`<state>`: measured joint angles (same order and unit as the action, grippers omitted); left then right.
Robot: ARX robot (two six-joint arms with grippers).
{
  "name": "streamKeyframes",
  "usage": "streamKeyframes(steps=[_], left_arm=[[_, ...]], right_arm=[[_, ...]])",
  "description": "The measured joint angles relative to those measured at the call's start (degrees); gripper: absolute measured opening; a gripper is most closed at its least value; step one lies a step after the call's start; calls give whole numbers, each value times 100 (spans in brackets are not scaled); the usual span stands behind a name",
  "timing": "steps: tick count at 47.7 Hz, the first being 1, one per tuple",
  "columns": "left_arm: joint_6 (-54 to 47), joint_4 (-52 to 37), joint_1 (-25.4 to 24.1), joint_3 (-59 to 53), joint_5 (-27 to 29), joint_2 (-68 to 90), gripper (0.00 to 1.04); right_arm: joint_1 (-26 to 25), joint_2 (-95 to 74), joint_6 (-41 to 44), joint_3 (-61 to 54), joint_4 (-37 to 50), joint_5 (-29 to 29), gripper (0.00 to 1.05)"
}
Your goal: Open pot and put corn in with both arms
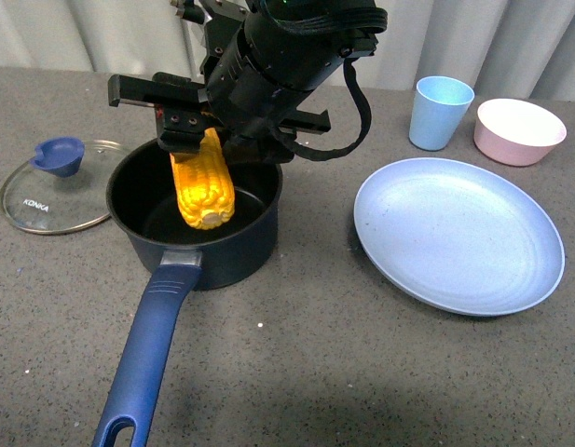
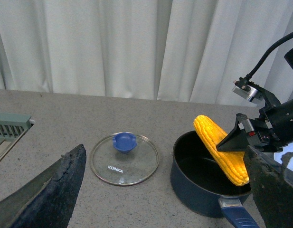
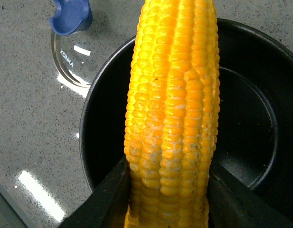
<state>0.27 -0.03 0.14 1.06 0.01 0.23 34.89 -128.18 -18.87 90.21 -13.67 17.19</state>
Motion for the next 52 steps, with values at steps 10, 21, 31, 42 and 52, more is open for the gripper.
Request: streamKeyframes(steps=[10,21,31,42,52], left_arm=[[0,0,0,0,0,0,98],[0,0,0,0,0,0,98],[0,0,0,0,0,0,98],[0,0,0,0,0,0,98],[0,0,0,0,0,0,98]], right_arm=[[-101,81,24,-140,214,-208,84],[-313,815,162,-981,935,-857,96],[-597,1945,376,-2120,1770,-1794,96],[-984,3053,831,-3814,2793,-3167,96],[-1532,4083,984,-5219,3412,-3762,96]])
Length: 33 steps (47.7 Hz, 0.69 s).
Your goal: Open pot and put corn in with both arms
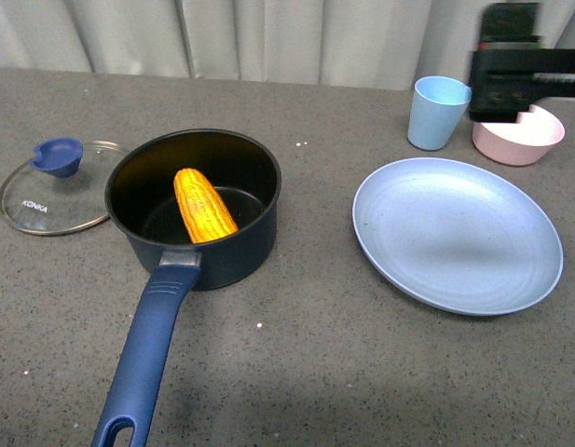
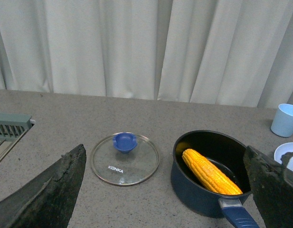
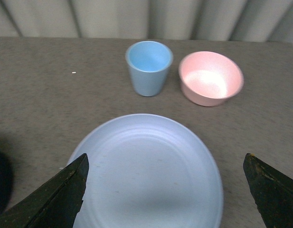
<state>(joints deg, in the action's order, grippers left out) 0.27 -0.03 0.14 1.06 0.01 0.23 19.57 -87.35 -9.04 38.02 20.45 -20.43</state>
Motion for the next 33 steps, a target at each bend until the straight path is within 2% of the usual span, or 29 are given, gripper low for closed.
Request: streamKeyframes(steps=[8,10,14,16,18,22,30,32,33], left_arm=[[0,0,0,0,0,0,98],[0,0,0,0,0,0,98],[0,0,0,0,0,-7,98],[0,0,0,0,7,-2,98],[0,0,0,0,4,0,98],[0,0,0,0,4,0,98],[-2,0,0,0,0,-2,98],[0,0,0,0,0,0,98],[-2,0,0,0,0,0,98]], right_arm=[[-254,1027,354,-968,597,-343,96],[-282,1274,496,-1222,874,-280,94],[-511,1259,748,-1963,2905,586,77],[-605,1359,804,-2240,3449,765,68],[-710,1569,844,-2411,3580,866,59],[-835,1862,868,-2601,3567,953,49],[-1093,2468,885,-2988,3303,1182,22],[-1178,2505,885,-3189,3556,1266,12],[-1191,2518,885,-3215,3563,1276,10]])
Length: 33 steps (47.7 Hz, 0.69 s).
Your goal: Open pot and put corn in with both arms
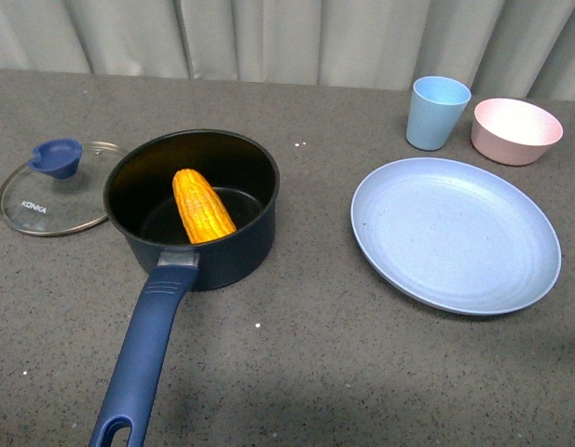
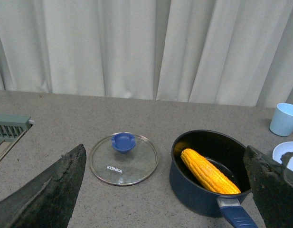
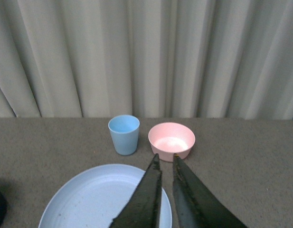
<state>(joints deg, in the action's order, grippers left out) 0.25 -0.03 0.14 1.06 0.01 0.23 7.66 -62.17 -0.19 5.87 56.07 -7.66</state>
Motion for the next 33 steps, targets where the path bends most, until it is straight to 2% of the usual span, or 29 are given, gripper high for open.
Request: streamKeyframes(steps=[2,11,15,18,33], left_arm=[[2,0,0,0,0,-7,98],[2,0,0,0,2,-4,98],[2,0,0,0,0,-4,98],[0,0,0,0,0,-4,98],[2,0,0,0,0,-4,98]], right_arm=[[-59,122,2,-131,-66,63,1],[-240,918,20,-343,-651,256,1],[-595,1368,20,-428,-1014,702,1],[-730,1683,17,-479,-1290,708,1],[-752,2898,17,-557,-2356,756,1]])
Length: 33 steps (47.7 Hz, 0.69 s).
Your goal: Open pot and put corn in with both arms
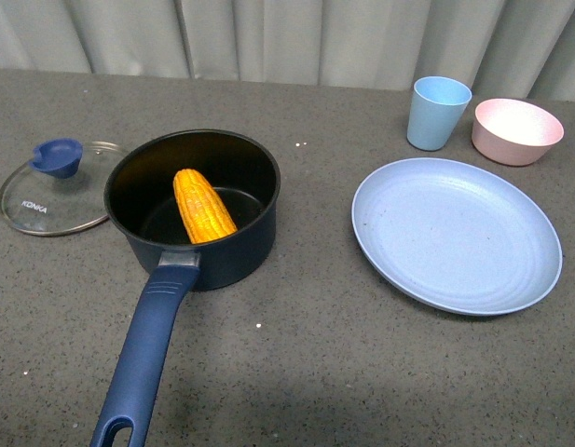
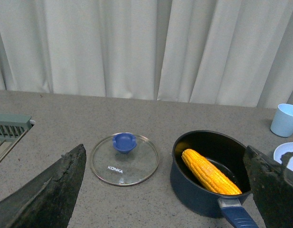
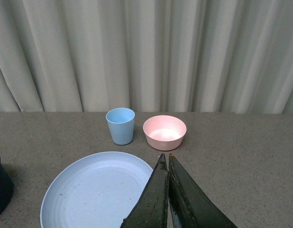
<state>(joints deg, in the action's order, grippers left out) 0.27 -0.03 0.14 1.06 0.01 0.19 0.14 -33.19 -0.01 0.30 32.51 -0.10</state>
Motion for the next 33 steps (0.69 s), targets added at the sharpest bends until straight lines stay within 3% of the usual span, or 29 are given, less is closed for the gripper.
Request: streamKeyframes(steps=[33], left_arm=[[0,0,0,0,0,0,98]], right_arm=[[0,1762,2,0,-1674,0,1]])
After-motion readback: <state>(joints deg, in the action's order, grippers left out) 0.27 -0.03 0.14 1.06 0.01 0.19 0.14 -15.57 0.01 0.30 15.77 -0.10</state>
